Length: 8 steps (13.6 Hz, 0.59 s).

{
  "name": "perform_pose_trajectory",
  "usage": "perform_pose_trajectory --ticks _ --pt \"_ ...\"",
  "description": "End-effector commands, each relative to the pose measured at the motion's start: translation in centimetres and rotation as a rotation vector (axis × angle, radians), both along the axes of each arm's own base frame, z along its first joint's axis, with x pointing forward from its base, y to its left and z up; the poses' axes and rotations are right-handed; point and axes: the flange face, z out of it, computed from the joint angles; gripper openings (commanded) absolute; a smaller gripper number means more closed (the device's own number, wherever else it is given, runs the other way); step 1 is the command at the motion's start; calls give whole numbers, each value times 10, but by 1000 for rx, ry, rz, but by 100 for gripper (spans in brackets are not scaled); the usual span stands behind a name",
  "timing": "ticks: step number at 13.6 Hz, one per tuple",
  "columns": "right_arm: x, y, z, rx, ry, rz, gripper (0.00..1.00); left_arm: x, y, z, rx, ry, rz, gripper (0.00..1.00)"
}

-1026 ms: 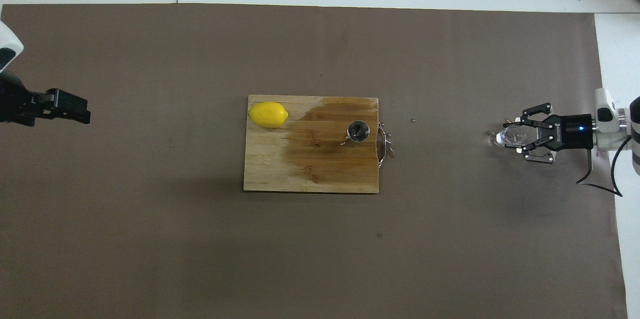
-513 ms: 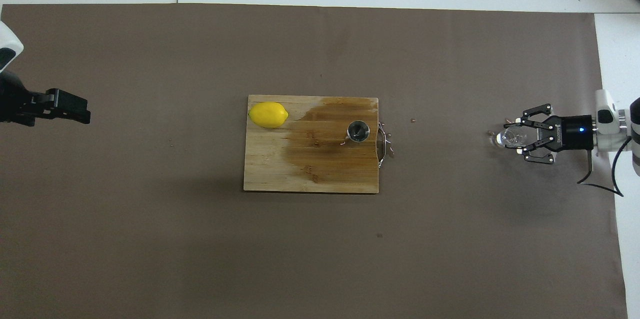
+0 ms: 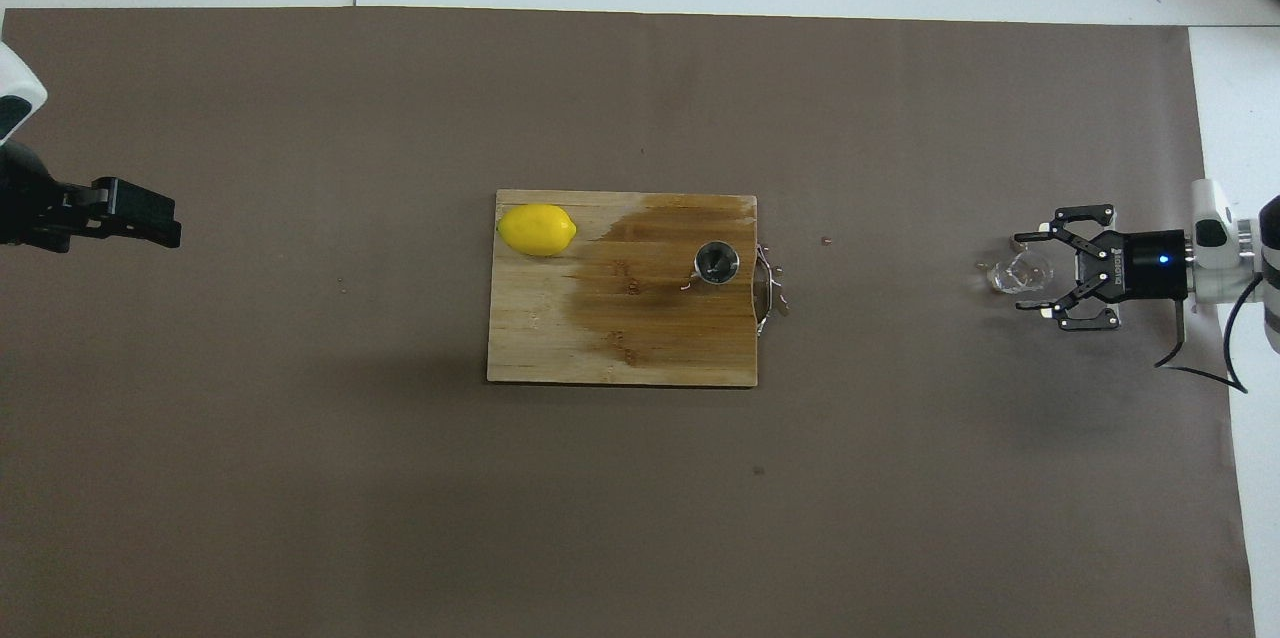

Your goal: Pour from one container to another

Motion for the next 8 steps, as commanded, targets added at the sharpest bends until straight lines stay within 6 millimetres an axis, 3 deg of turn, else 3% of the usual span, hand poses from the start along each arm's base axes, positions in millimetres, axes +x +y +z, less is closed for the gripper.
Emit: perform_pose_trajectory --ticks 1,4,6,8 --pt "-4 8 14 36 22 -29 100 -8 3 3 13 5 4 100" --pt "-1 16 45 43 111 -115 100 -8 3 3 13 5 2 100" --pt "6 33 91 29 181 -203 100 -8 2 3 13 5 1 100" --pt "12 56 124 14 266 -285 100 -8 3 3 13 5 2 100"
